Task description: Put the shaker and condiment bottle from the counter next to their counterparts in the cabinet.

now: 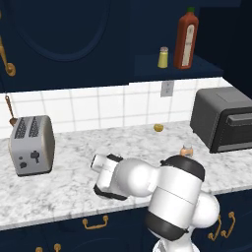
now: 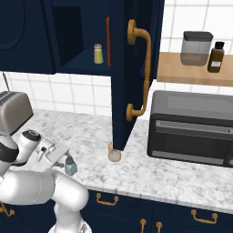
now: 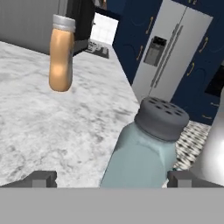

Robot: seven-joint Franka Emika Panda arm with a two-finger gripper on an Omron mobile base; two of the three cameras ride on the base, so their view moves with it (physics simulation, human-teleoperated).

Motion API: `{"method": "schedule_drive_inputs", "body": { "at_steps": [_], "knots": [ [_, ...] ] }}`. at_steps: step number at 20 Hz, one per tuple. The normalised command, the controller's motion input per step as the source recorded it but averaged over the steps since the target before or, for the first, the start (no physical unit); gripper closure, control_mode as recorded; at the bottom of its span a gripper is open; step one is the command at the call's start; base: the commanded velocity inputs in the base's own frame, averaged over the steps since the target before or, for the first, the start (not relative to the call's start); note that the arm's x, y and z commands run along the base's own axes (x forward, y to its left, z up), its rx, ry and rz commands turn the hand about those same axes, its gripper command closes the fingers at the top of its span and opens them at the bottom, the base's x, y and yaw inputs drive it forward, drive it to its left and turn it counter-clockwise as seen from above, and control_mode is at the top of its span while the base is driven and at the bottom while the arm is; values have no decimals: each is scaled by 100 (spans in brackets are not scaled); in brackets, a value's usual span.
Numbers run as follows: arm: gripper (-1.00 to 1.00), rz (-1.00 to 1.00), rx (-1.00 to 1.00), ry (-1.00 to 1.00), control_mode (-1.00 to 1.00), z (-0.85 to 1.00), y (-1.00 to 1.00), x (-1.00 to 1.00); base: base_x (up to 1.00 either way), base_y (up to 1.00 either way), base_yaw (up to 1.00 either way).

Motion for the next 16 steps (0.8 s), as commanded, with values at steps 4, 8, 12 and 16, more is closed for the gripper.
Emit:
{"method": "schedule_drive_inputs", "body": {
  "at_steps": [4, 8, 12, 16],
  "knots": [
    [-100, 0, 0, 0, -100, 0, 0, -29, 0, 0, 0],
    [-100, 0, 0, 0, -100, 0, -6, -13, 0, 0, 0],
    [-100, 0, 0, 0, -100, 0, -28, 1, 0, 0, 0],
    [-100, 0, 0, 0, -100, 0, -24, 7, 0, 0, 0]
  ]
}}
